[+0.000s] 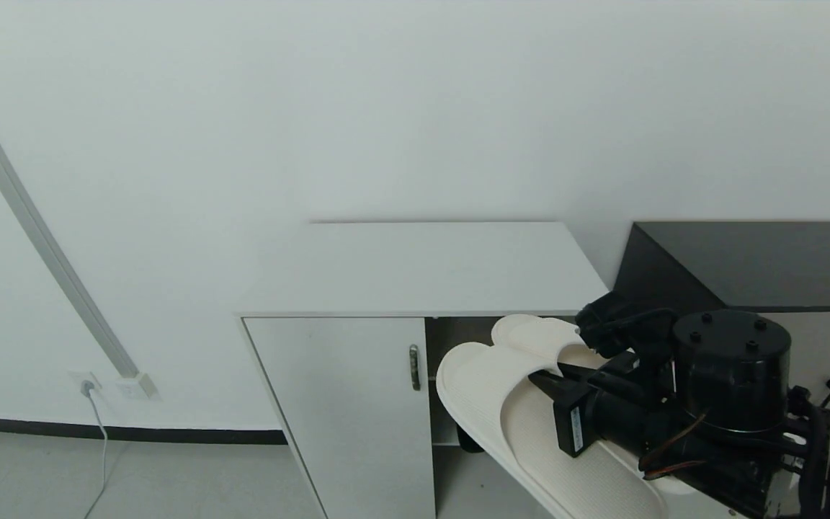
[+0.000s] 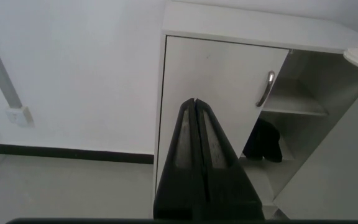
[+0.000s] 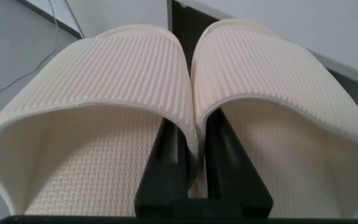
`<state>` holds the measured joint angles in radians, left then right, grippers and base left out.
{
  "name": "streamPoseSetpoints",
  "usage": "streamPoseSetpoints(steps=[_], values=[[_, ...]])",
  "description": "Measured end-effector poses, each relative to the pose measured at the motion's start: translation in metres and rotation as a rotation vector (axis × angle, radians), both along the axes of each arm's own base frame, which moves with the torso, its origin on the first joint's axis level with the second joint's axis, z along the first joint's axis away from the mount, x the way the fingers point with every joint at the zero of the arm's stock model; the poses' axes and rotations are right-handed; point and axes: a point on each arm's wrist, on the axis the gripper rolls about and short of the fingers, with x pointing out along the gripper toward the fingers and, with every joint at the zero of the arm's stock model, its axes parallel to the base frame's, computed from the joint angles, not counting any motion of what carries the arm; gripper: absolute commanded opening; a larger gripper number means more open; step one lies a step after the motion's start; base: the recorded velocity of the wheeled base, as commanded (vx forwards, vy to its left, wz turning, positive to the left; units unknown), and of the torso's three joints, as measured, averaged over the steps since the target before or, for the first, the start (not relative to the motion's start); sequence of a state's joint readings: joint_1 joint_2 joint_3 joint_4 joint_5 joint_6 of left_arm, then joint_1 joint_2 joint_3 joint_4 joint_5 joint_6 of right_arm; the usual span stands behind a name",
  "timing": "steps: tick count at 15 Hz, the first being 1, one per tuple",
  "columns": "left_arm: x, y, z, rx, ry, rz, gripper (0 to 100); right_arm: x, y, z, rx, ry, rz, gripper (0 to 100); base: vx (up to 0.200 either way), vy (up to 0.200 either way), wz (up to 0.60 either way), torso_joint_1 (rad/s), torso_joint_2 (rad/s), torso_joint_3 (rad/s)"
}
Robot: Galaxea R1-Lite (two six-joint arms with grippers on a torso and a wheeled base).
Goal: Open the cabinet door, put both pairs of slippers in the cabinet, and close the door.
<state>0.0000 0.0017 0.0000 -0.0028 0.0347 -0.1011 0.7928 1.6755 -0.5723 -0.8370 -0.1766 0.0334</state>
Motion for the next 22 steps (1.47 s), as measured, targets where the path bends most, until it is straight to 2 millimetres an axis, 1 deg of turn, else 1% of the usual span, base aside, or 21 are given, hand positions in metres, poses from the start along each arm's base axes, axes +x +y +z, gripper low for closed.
streamPoseSetpoints(steps=[13, 22], values=[[0.0, 0.0, 0.0, 0.0, 0.0, 0.0, 0, -0.0004, 0.0015, -0.0058, -0.016, 0.015, 0.007, 0, 0.0, 0.0, 0.0, -0.197, 0.52, 0.318], [0.0, 0.0, 0.0001, 0.001, -0.001, 0.0, 0, 0.0004, 0.0022, -0.0086, -0.023, 0.022, 0.006, 0, 0.0, 0.0, 0.0, -0.12, 0.47, 0.34]])
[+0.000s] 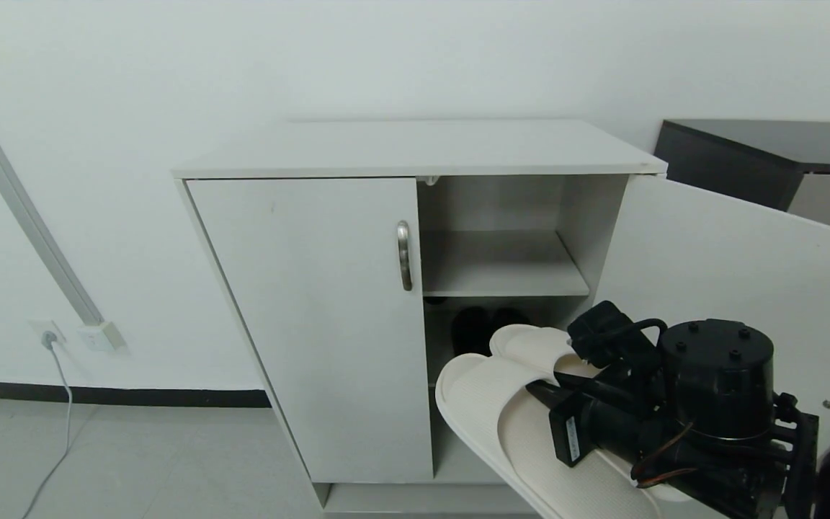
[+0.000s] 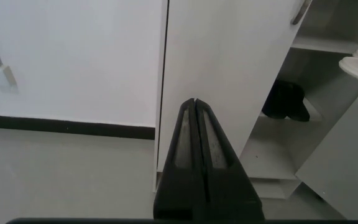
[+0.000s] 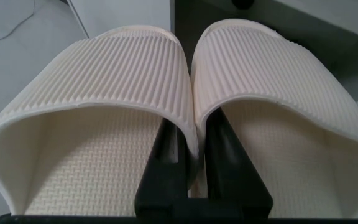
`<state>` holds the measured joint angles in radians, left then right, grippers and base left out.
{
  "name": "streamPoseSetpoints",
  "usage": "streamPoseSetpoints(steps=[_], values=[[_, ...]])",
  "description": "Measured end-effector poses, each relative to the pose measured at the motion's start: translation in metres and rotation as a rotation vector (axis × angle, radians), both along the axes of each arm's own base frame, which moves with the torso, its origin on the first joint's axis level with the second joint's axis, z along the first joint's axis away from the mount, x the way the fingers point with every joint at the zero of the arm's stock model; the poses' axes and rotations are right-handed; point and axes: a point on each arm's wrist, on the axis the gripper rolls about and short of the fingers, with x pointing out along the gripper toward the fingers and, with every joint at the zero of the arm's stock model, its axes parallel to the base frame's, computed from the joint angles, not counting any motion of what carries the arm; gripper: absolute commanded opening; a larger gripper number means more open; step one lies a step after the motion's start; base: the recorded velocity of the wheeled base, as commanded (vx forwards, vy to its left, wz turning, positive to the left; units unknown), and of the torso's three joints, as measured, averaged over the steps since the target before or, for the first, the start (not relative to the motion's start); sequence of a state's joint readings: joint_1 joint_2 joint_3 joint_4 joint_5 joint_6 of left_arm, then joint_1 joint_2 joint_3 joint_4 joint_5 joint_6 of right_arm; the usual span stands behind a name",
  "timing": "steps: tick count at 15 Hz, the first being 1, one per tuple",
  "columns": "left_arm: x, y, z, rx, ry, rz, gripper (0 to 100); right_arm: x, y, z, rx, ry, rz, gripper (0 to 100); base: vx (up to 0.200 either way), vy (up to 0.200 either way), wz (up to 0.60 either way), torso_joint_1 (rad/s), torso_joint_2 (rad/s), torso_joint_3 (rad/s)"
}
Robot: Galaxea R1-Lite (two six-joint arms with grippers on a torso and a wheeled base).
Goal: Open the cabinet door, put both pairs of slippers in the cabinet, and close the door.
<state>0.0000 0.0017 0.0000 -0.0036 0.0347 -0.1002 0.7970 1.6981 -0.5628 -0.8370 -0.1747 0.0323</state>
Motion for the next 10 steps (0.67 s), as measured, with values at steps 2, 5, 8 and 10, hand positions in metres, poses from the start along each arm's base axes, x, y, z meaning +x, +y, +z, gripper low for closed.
streamPoseSetpoints(steps=[2, 5, 8, 10], values=[[0.0, 0.0, 0.0, 0.0, 0.0, 0.0, 0, 0.0002, 0.0003, -0.0007, -0.001, 0.002, 0.0, 0, 0.0, 0.0, 0.0, -0.054, 0.44, 0.381], [0.0, 0.0, -0.0002, -0.001, 0.002, 0.0, 0, 0.0012, 0.0014, -0.0019, 0.001, -0.001, 0.0, 0, 0.0, 0.0, 0.0, -0.012, 0.32, 0.29], [0.0, 0.0, 0.0, 0.0, 0.0, 0.0, 0, 0.0016, 0.0018, -0.0022, 0.002, -0.002, 0.0, 0, 0.0, 0.0, 0.0, 0.0, 0.0, 0.0], [0.0, 0.0, 0.0, -0.001, 0.0, 0.0, 0, 0.0018, 0.0021, -0.0039, -0.002, 0.002, 0.0, 0, 0.0, 0.0, 0.0, 0.0, 0.0, 0.0]])
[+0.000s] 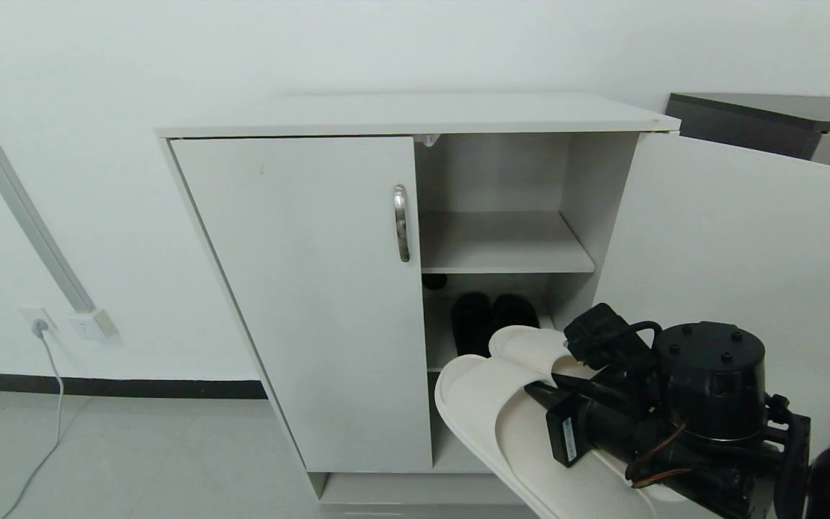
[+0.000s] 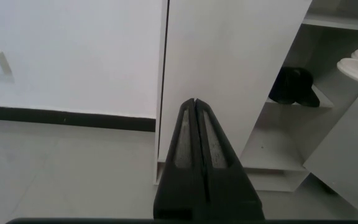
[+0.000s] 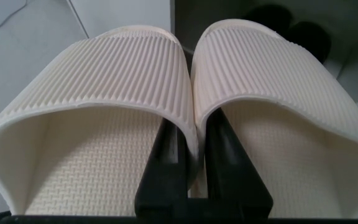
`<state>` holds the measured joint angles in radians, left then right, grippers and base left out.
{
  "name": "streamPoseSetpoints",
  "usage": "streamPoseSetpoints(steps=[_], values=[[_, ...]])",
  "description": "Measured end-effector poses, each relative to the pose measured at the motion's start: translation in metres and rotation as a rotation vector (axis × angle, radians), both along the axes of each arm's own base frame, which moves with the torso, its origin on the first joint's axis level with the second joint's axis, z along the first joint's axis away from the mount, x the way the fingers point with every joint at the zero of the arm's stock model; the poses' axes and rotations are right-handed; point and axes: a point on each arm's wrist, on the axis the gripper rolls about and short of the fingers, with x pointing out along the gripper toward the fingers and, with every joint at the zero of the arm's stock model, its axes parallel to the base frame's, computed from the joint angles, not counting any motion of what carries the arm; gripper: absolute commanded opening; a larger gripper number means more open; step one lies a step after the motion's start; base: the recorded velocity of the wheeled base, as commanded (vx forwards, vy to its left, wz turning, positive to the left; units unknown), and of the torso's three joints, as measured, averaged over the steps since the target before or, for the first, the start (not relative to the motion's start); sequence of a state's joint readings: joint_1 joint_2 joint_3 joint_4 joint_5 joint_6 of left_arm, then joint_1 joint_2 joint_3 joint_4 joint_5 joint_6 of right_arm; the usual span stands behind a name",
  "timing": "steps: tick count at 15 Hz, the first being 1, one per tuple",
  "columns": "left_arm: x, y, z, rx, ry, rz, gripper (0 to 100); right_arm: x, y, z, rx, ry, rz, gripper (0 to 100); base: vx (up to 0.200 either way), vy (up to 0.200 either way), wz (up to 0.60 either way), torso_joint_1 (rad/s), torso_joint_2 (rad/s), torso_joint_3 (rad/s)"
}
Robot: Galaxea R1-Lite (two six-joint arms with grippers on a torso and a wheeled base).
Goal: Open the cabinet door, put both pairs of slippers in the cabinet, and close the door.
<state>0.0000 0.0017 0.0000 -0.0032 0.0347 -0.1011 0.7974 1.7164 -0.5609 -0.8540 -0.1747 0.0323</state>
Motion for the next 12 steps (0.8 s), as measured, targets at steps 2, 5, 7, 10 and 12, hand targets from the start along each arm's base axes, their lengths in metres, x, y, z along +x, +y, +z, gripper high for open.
streamPoseSetpoints(steps=[2, 5, 7, 10, 12], values=[[0.0, 0.0, 0.0, 0.0, 0.0, 0.0, 0, 0.0006, 0.0006, -0.0018, -0.004, 0.004, 0.0, 0, 0.0, 0.0, 0.0, 0.0, 0.0, 0.0], [0.0, 0.0, 0.0, 0.0, 0.0, 0.0, 0, 0.0016, 0.0019, -0.0037, -0.008, 0.008, 0.001, 0, 0.0, 0.0, -0.2, -0.004, 0.15, 0.098], [0.0, 0.0, 0.0, 0.0, 0.0, 0.0, 0, 0.0021, 0.0022, -0.0045, -0.008, 0.009, 0.0, 0, 0.0, 0.0, 0.0, 0.0, 0.04, 0.046], [0.0, 0.0, 0.0, 0.0, 0.0, 0.0, 0, 0.0034, 0.0046, -0.0069, -0.006, 0.007, 0.003, 0, 0.0, 0.0, 0.0, 0.0, 0.0, 0.0], [0.0, 0.0, 0.0, 0.0, 0.0, 0.0, 0, 0.0056, 0.0078, -0.0074, 0.015, -0.016, 0.004, 0, 0.0, 0.0, 0.0, 0.0, 0.0, 0.0]])
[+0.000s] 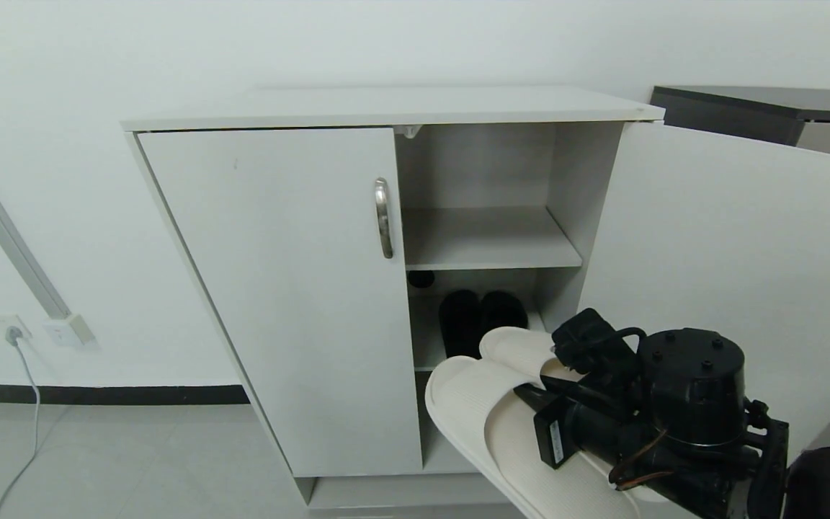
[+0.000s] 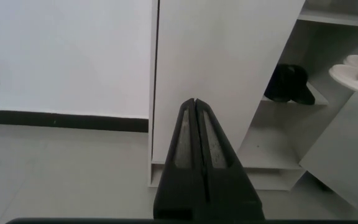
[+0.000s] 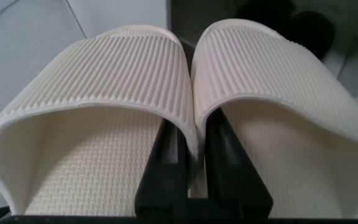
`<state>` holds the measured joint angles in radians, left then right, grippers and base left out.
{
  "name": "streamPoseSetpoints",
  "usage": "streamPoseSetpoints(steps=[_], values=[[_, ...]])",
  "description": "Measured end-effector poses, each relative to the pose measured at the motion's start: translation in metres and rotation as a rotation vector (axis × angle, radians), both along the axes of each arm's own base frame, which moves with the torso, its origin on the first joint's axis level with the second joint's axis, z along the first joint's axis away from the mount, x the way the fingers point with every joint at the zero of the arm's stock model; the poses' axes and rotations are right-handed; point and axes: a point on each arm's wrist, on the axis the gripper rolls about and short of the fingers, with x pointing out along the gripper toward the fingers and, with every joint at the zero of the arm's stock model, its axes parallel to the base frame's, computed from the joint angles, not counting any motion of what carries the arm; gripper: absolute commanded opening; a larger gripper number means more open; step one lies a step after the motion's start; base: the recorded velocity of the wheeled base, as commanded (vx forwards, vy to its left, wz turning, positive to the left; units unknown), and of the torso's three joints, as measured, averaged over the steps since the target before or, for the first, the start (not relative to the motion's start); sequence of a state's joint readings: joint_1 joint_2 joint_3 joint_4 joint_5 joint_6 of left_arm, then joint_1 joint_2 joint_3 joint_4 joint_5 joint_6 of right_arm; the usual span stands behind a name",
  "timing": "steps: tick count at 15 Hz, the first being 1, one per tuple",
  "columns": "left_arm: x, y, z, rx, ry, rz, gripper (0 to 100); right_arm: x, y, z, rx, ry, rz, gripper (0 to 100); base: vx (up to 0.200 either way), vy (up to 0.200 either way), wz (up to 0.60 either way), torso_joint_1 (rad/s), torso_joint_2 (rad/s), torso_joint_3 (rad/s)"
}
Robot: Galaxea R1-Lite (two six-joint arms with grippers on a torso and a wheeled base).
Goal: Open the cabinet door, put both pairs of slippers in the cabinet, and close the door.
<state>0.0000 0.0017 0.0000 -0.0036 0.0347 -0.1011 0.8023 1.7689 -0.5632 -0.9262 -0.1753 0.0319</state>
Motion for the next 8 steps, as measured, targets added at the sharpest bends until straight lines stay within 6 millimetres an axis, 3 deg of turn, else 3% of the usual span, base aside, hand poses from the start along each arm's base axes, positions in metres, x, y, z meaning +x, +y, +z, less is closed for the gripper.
streamPoseSetpoints(steps=[5, 8], values=[[0.0, 0.0, 0.0, 0.003, 0.001, 0.0, 0, 0.017, 0.026, 0.005, -0.03, -0.046, -0.25, 0, 0.0, 0.0, 0.0, 0.0, 0.0, 0.0], [0.0, 0.0, 0.0, 0.01, 0.001, 0.0, 0, 0.016, 0.052, 0.004, -0.078, 0.062, -0.313, 0, 0.0, 0.0, 0.0, 0.0, 0.0, 0.0]])
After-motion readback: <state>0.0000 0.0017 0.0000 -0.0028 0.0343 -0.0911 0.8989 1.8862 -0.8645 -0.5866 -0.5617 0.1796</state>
